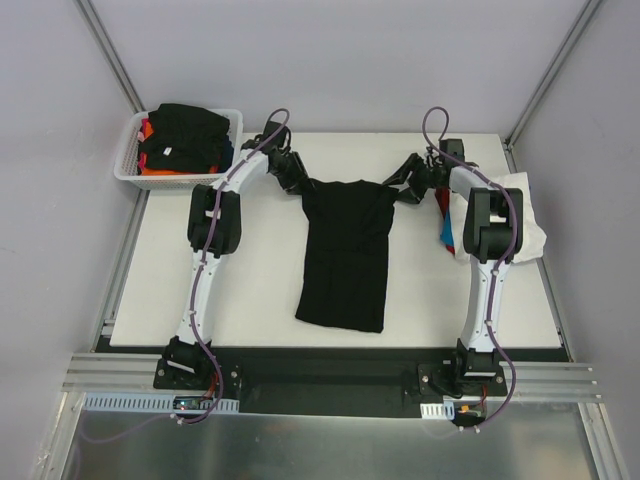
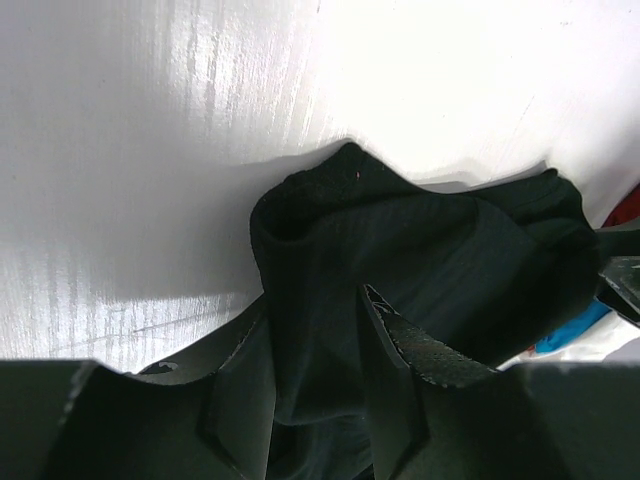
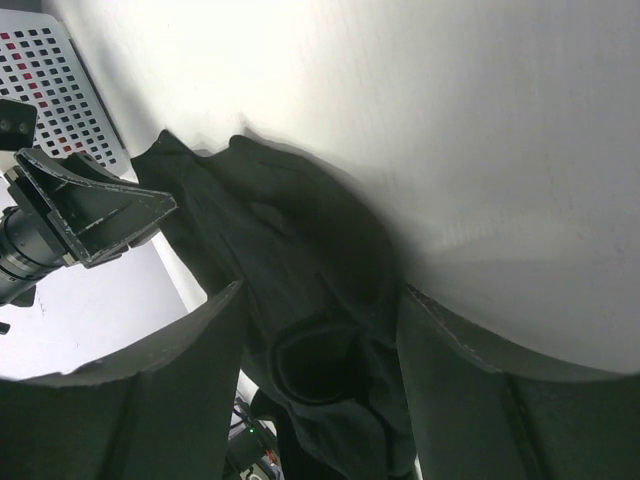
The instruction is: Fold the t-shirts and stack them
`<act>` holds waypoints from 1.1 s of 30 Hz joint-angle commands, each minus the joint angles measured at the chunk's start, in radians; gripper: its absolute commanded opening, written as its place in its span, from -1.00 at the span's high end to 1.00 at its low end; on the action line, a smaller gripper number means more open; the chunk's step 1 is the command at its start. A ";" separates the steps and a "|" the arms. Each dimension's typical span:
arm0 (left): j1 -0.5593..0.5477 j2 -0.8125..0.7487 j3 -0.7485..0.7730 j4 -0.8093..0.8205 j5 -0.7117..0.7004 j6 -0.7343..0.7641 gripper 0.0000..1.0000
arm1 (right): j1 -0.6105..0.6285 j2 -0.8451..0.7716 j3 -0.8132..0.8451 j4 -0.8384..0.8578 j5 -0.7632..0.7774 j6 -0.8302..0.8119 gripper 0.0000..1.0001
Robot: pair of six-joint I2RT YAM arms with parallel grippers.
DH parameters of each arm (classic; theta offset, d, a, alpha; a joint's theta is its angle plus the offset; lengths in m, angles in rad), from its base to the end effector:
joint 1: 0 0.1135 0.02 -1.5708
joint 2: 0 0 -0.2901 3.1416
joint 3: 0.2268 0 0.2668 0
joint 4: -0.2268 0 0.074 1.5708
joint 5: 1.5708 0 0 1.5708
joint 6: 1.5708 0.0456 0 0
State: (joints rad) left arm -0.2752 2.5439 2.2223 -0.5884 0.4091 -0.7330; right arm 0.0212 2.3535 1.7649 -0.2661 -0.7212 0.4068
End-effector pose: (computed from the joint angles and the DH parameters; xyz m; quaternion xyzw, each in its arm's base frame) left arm 0.5691 -0.1796 0.1600 -0.1460 0.9170 -0.3217 0.1853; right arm 0.5444 0.0417 0.1431 0.0466 0.8838 0.3926 0.2503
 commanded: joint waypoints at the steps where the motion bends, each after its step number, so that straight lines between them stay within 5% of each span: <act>1: 0.018 0.045 0.010 -0.037 -0.058 0.018 0.29 | 0.000 -0.008 -0.024 -0.081 0.092 -0.052 -0.25; 11: 0.065 0.050 0.017 -0.039 -0.061 0.023 0.28 | -0.003 -0.023 -0.035 -0.114 0.103 -0.086 -0.13; 13: 0.065 0.056 0.022 -0.037 -0.058 0.020 0.28 | 0.000 -0.011 -0.025 -0.107 0.100 -0.071 0.50; 16: 0.065 0.064 0.023 -0.037 -0.050 0.012 0.33 | 0.003 0.003 -0.015 -0.108 0.092 -0.059 0.98; 21: 0.064 0.068 0.022 -0.037 -0.043 0.017 1.00 | 0.003 -0.005 -0.027 -0.119 0.103 -0.069 0.98; 33: 0.042 0.026 0.028 -0.036 -0.012 0.023 1.00 | 0.006 -0.037 -0.035 -0.133 0.098 -0.076 0.98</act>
State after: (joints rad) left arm -0.2153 2.5679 2.2383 -0.5800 0.4160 -0.7425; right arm 0.0212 2.3524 1.7447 -0.3378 -0.6598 0.3614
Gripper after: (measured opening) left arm 0.009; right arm 0.036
